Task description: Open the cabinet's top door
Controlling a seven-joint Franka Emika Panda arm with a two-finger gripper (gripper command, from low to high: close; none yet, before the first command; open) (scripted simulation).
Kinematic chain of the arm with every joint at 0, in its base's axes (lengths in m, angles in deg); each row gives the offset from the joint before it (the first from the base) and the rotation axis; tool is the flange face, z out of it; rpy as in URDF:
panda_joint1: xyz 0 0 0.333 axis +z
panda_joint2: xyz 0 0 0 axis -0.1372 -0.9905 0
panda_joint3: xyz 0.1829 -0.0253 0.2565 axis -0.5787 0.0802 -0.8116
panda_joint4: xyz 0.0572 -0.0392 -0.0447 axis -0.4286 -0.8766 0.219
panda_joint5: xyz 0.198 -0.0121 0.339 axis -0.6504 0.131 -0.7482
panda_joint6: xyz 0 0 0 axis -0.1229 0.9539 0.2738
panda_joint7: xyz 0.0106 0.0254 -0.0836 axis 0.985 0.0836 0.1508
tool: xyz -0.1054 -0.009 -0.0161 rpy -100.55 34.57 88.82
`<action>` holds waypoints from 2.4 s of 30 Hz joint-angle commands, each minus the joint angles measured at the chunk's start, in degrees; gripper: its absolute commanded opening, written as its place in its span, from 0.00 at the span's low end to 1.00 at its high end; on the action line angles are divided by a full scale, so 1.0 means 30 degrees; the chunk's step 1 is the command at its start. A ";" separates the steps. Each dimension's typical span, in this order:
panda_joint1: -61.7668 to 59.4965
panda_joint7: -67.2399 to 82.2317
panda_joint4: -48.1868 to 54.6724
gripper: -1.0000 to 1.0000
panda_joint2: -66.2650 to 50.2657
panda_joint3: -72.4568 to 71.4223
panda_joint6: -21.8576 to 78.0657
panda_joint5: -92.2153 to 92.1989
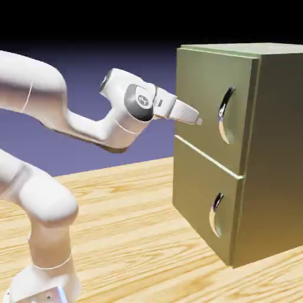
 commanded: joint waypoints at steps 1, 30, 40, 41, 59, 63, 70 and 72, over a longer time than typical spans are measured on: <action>0.0222 -0.0628 0.0075 1.00 0.0141 0.0267 0.0054 0.0832; 0.6640 -1.8802 0.2258 1.00 0.4224 0.8006 0.1614 2.4919; 1.0471 -2.0773 0.4708 0.00 0.2843 1.0527 0.2706 2.7572; 1.0471 -2.0773 0.4708 0.00 0.2843 1.0527 0.2706 2.7572; 0.0495 -1.6659 -0.4176 0.00 0.7210 -0.1247 0.9040 1.4964; -0.0078 -1.5585 -0.5301 0.00 0.8537 -0.3762 1.0524 1.1642; 0.0218 -1.4125 -0.6399 0.00 1.0202 -0.8327 1.3703 0.5829; 0.0502 -1.3872 -0.6483 0.00 1.0406 -0.9711 1.4763 0.4199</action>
